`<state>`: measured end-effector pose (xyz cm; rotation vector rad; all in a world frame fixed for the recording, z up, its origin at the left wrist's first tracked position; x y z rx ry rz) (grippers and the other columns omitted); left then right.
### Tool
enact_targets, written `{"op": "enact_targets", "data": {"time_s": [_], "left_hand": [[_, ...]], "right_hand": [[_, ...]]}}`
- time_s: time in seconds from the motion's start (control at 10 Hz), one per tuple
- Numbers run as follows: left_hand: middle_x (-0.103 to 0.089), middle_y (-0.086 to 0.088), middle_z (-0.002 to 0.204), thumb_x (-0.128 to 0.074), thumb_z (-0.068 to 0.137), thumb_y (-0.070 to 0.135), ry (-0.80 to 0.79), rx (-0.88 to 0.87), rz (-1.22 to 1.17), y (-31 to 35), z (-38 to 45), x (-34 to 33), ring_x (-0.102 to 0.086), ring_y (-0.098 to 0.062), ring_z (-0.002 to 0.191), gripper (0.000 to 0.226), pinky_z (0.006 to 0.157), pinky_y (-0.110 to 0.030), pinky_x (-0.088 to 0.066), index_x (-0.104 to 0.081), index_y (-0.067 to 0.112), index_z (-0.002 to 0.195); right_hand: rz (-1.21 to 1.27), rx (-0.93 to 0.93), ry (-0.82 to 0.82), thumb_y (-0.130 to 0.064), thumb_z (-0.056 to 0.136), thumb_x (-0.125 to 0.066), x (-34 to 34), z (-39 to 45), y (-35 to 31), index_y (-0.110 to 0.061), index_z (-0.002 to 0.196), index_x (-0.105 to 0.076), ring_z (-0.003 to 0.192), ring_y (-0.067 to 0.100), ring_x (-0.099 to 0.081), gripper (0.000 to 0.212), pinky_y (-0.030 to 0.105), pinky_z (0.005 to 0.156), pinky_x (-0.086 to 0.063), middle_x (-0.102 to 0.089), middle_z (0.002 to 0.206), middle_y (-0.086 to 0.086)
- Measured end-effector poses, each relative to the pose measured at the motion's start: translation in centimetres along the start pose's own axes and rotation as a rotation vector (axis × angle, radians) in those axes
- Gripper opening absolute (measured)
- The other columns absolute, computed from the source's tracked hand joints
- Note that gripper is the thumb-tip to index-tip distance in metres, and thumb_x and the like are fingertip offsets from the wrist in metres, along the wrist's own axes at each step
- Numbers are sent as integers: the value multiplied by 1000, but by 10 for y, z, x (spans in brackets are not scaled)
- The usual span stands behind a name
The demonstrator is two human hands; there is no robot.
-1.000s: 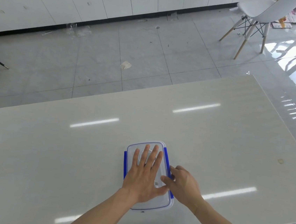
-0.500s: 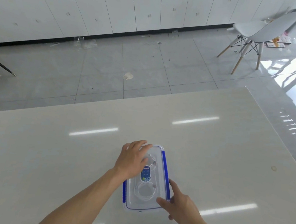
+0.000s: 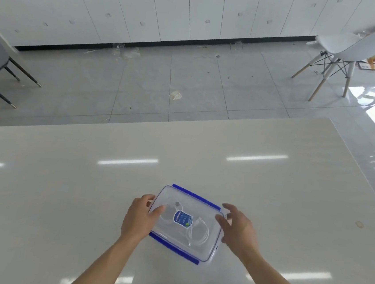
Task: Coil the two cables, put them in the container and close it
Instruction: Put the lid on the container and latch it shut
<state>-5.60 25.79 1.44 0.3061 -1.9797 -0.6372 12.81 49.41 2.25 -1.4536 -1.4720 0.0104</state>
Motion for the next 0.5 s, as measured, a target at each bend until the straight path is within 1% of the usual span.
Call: {"op": "enact_targets", "data": {"time_s": [0.1, 0.2, 0.3, 0.4, 0.5], "left_hand": [[-63, 0, 111, -71, 85, 46, 9, 91, -114, -20, -16, -1, -64, -18, 96, 45, 77, -31, -54, -58, 24, 121], [-64, 3, 103, -75, 81, 47, 36, 182, -217, -42, -41, -3, -63, -12, 86, 44, 63, -20, -45, -56, 24, 113], [-63, 6, 97, -74, 80, 49, 49, 203, -235, -49, -51, -3, -61, -6, 82, 44, 58, -16, -40, -54, 25, 110], [-62, 6, 96, -73, 80, 51, 21, 213, -232, -51, -55, -2, -61, -7, 82, 44, 59, -18, -43, -51, 25, 108], [-61, 6, 99, -73, 80, 52, 3, 207, -214, -49, -48, 0, -62, -10, 85, 45, 64, -22, -47, -51, 25, 108]], "right_hand": [[-117, 79, 53, -42, 100, -51, -1, 14, -12, -30, 135, -55, 98, 23, -69, 37, 31, 82, -52, -66, 121, 0], [-207, 178, 70, -39, 102, -47, -14, 33, -29, -29, 136, -56, 107, 24, -65, 36, 32, 85, -49, -67, 124, 0], [-231, 225, 77, -40, 103, -45, -21, 40, -36, -30, 136, -56, 107, 24, -65, 36, 32, 82, -49, -68, 123, 0], [-245, 229, 82, -43, 102, -44, -24, 38, -36, -34, 136, -55, 104, 23, -64, 37, 30, 75, -45, -68, 115, -2], [-211, 227, 87, -43, 101, -47, -21, 37, -32, -36, 136, -53, 96, 20, -62, 37, 29, 73, -44, -66, 111, -5]]}}
Point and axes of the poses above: each hand's wrist, its own z-axis towards the middle knuckle, its own x-axis out of the back of the hand, y = z × x, the point moved 7 cm from there along z, towards the middle knuckle
